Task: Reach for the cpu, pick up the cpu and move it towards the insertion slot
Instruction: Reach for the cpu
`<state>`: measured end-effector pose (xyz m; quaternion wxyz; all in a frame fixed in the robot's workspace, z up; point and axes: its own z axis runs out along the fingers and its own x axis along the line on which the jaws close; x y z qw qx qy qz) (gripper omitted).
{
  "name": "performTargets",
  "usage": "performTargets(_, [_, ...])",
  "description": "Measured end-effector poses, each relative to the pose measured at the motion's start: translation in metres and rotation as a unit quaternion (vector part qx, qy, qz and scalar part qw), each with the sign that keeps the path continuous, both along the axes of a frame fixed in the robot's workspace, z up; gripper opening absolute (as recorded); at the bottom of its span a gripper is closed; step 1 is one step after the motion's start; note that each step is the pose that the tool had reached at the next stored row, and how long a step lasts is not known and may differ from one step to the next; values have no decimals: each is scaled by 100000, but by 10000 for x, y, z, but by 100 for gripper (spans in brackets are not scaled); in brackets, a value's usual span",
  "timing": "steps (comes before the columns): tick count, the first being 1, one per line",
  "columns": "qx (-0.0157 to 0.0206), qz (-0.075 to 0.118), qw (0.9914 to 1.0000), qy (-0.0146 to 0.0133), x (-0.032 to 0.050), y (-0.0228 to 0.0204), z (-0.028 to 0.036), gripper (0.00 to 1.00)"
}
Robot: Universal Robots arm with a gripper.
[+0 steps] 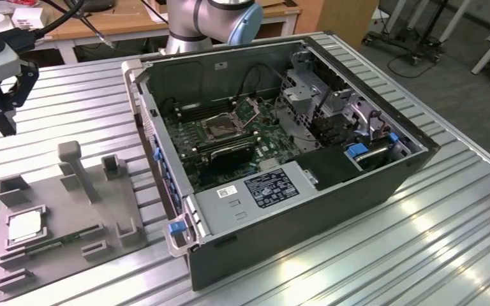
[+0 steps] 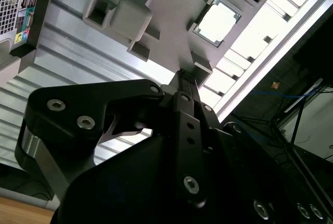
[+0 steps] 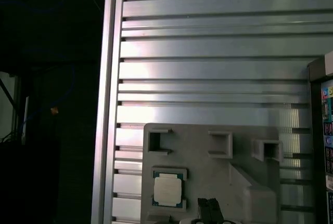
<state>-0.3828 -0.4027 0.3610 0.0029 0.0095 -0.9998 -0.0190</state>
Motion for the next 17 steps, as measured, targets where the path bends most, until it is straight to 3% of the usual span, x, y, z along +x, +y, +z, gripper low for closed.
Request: performTargets(17, [1, 2, 100000, -68, -71, 0, -12, 10])
